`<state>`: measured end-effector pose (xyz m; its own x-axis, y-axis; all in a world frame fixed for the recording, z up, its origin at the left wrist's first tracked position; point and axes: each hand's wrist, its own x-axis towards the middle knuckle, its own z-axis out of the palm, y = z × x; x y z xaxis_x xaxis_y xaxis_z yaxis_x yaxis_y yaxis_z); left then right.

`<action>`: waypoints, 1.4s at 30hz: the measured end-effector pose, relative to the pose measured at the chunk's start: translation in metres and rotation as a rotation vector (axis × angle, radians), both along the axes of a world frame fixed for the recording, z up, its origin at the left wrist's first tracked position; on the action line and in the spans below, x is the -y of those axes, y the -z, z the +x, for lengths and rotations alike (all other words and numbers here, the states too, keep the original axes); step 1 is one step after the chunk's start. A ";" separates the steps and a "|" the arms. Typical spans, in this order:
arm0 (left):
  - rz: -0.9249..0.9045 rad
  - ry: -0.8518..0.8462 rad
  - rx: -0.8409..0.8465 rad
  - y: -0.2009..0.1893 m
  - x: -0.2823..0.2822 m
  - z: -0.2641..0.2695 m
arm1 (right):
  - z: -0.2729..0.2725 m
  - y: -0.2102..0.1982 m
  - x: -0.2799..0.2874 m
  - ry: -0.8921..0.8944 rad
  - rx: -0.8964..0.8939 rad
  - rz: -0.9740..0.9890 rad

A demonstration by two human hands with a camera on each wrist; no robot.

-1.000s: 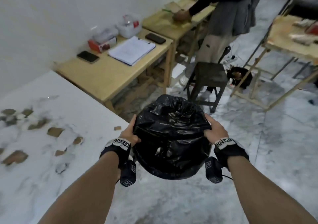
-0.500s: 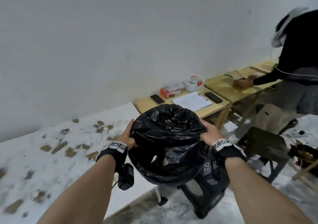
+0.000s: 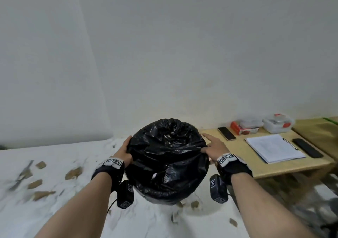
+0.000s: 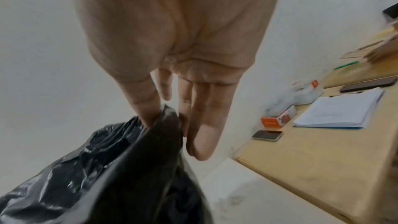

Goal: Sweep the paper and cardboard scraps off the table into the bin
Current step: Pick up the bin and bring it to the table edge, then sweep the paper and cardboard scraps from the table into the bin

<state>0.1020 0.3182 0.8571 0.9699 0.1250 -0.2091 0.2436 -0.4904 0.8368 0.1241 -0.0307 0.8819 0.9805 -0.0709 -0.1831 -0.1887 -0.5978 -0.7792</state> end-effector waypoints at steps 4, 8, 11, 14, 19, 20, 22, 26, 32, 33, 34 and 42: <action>-0.044 -0.132 -0.015 0.026 -0.056 0.020 | 0.036 0.007 -0.030 0.003 -0.065 0.044; -0.063 -0.276 -0.043 0.049 -0.094 0.029 | 0.058 0.017 -0.041 -0.031 -0.088 -0.054; -0.102 -0.360 -0.060 0.066 -0.110 0.038 | 0.080 0.032 -0.044 -0.055 -0.133 -0.094; -0.119 -0.408 -0.086 0.086 -0.119 0.056 | 0.107 0.051 -0.048 -0.089 -0.177 -0.137; -0.118 -0.460 -0.101 0.112 -0.121 0.099 | 0.166 0.091 -0.060 -0.182 -0.250 -0.179; -0.114 -0.465 -0.102 0.117 -0.121 0.109 | 0.179 0.099 -0.062 -0.206 -0.263 -0.189; -0.106 -0.476 -0.111 0.127 -0.122 0.131 | 0.206 0.120 -0.067 -0.253 -0.285 -0.226; -0.071 -0.520 -0.125 0.139 -0.120 0.170 | 0.255 0.168 -0.080 -0.300 -0.355 -0.292; -0.082 -0.556 -0.158 0.160 -0.125 0.206 | 0.291 0.247 -0.103 -0.350 -0.445 -0.483; -0.085 -0.567 -0.168 0.163 -0.126 0.209 | 0.294 0.259 -0.110 -0.350 -0.475 -0.509; -0.089 -0.578 -0.176 0.166 -0.127 0.212 | 0.297 0.267 -0.116 -0.346 -0.485 -0.546; -0.165 -0.582 -0.215 0.182 -0.146 0.231 | 0.314 0.299 -0.153 -0.534 -0.336 -0.804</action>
<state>0.3325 0.4640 0.6754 0.6877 0.5676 -0.4526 0.6015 -0.0963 0.7931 0.4379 0.1227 0.5825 0.8266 0.1377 -0.5457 0.1210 -0.9904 -0.0665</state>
